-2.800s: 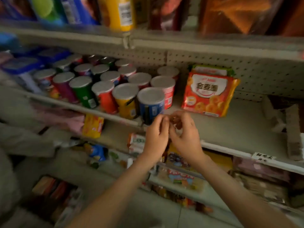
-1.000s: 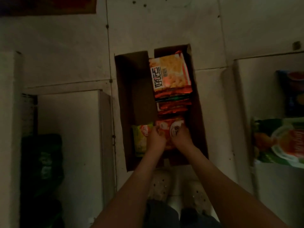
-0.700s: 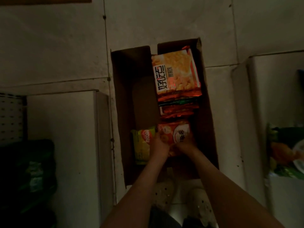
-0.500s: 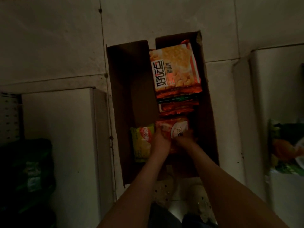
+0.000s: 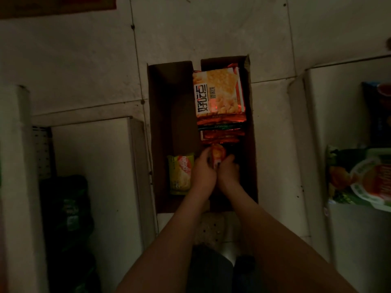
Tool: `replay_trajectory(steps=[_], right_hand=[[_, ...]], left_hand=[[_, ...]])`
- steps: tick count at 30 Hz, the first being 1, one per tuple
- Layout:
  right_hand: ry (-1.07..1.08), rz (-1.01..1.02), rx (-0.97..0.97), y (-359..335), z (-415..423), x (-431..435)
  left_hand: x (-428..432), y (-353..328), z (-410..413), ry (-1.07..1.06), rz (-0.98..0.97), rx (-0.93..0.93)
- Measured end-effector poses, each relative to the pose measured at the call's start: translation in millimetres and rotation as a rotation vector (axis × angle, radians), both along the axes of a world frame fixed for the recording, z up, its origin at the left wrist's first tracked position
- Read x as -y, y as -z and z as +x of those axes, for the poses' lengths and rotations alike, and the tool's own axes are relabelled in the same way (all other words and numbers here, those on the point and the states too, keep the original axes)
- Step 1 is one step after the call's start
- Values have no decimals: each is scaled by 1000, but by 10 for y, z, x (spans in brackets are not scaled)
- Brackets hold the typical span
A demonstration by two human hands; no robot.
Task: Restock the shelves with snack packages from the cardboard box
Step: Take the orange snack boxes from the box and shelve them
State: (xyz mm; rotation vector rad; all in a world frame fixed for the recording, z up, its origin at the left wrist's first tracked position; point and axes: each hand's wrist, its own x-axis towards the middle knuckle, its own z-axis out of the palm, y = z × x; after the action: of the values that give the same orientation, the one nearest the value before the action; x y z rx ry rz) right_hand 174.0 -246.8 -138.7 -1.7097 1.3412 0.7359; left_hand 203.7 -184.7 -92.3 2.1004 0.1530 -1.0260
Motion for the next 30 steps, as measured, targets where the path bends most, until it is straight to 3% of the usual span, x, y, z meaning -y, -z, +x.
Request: replay_trajectory(steps=[6, 10, 13, 16, 21, 24, 30], right_hand=[[-405, -350, 95, -707, 25, -51], [-622, -428, 197, -1470, -19, -3], [-645, -438, 234, -2293, -124, 56], [-675, -482, 299, -3229, -305, 102], [-712, -486, 330, -4688, -711, 254], [-596, -469, 407, -5551, -1135, 325], [-389, -459, 539, -6533, -2028, 460]], left_hand=[[-126, -658, 85, 496, 95, 171], [-115, -1320, 173, 880, 250, 360], [-36, -2091, 247, 1127, 391, 485], [59, -2926, 253, 1315, 391, 596], [126, -4279, 168, 1461, 260, 637], [160, -5081, -73, 1486, 141, 688], [311, -6190, -643, 1518, -113, 666]])
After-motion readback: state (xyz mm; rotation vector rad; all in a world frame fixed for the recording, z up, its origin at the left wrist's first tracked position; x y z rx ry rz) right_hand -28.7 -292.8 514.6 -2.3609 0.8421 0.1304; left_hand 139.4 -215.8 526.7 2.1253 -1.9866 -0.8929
